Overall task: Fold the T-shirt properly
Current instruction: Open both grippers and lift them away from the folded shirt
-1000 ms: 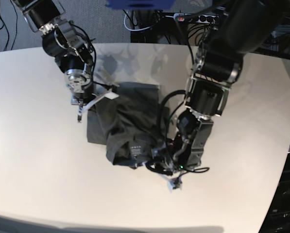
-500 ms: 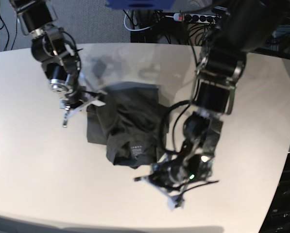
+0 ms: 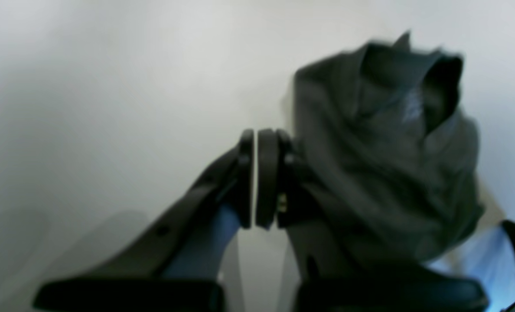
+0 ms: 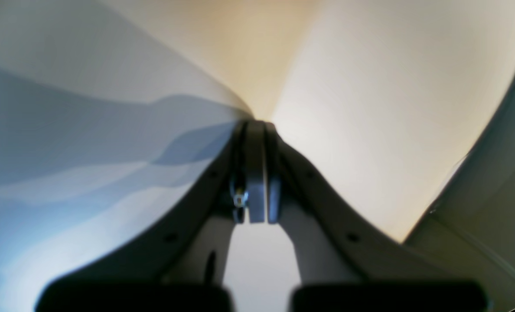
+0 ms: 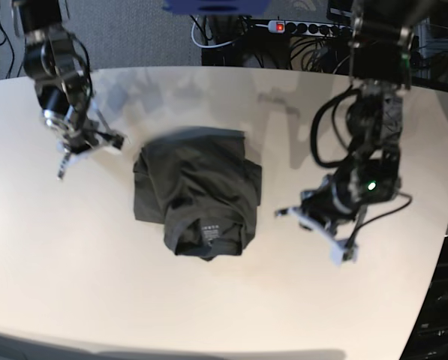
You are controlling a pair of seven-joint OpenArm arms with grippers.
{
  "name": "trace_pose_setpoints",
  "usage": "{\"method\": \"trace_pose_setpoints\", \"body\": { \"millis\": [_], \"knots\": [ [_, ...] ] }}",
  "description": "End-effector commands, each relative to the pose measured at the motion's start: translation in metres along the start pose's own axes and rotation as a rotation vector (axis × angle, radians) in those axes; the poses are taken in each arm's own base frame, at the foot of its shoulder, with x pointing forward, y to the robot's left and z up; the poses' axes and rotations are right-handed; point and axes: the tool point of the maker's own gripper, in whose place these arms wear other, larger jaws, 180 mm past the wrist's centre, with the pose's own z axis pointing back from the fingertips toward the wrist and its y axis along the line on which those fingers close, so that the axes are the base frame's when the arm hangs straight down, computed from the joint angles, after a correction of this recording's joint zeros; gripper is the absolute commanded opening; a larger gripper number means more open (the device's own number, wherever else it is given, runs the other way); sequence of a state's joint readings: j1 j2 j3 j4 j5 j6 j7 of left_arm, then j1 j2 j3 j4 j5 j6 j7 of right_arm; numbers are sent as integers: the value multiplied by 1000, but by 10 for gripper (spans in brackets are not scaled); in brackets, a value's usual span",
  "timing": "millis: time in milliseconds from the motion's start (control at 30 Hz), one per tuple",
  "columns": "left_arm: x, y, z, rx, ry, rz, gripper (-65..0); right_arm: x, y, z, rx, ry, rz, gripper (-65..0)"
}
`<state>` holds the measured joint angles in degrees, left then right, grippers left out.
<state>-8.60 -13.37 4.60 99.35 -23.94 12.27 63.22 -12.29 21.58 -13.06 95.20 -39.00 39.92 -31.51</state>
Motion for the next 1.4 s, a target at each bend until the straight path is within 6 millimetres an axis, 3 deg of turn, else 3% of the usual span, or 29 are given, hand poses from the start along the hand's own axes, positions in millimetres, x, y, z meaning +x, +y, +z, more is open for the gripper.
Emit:
{"method": "trace_pose_setpoints", "body": {
  "millis": [0,133,400,600,800,933,1033,1167,1367],
  "knots": [
    [4,2,8,0,-23,-6,-628,-11,-7,6,-25,27,1,-644],
    [-18,19,24,33,-5,-10,-628,-25,5,23,-29,41,-21,-644],
    [-73,44,42,91,146,-58,-628,-50,49,47,33,87,-70,-644],
    [-102,51,61,107,202,-99,-628,-65,94,59,130,125,-78,-644],
    [-139,58,71,120,287,-96,-628,-83,123,72,185,171,-114,-644],
    [-152,65,77,136,312,-81,-628,-94,130,78,191,191,-161,-644],
    [-164,67,80,139,340,-75,-628,-99,149,86,227,196,-195,-644],
    [-169,61,84,126,349,-84,-628,-103,159,93,237,187,-250,-644],
    [-182,62,88,128,381,-79,-628,-120,160,98,226,225,-279,-644]
  ]
}}
